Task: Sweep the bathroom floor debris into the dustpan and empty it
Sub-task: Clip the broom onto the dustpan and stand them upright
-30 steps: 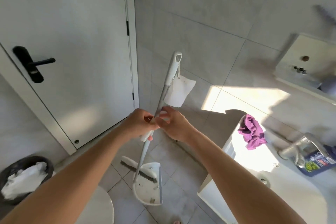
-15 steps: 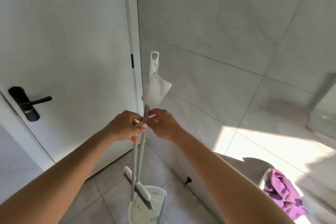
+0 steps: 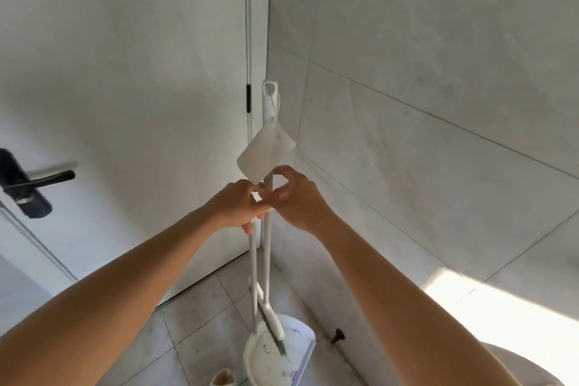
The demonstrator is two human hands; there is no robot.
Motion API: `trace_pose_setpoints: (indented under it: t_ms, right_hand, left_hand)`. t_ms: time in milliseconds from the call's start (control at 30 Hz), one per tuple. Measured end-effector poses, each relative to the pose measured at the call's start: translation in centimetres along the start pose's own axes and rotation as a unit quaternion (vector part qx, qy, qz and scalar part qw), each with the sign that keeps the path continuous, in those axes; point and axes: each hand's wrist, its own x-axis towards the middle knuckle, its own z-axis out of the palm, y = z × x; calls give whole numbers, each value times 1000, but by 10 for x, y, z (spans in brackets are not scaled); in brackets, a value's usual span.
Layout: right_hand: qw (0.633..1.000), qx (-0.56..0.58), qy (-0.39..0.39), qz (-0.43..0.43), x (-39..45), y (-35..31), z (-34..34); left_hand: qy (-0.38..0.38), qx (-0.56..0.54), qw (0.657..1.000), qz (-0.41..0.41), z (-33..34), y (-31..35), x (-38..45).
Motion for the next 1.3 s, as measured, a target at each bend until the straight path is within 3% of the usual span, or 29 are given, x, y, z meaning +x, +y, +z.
trace_pose_setpoints:
  t_ms: [200, 367, 567, 800, 900, 1300]
  right_hand:
    - [993, 58, 102, -22, 94, -21, 14]
    - [995, -2, 93, 37, 160, -24, 33]
    - [982, -4, 149, 117, 211, -2, 72]
    - [946, 47, 244, 208, 265, 22, 105]
    - [935, 63, 270, 223, 283, 30, 108]
    - [936, 75, 192, 284, 330, 80, 116]
  left_hand:
    - [-103, 22, 994, 43, -23, -58, 89]
    - [-124, 89, 987, 59, -32, -107, 155]
    - [-144, 111, 982, 51, -31, -152, 216]
    - [-67, 193, 978, 33, -8, -182, 273]
    - [-68, 193, 978, 37, -5, -181, 294]
    - [-178, 187, 966, 11, 8, -203, 364]
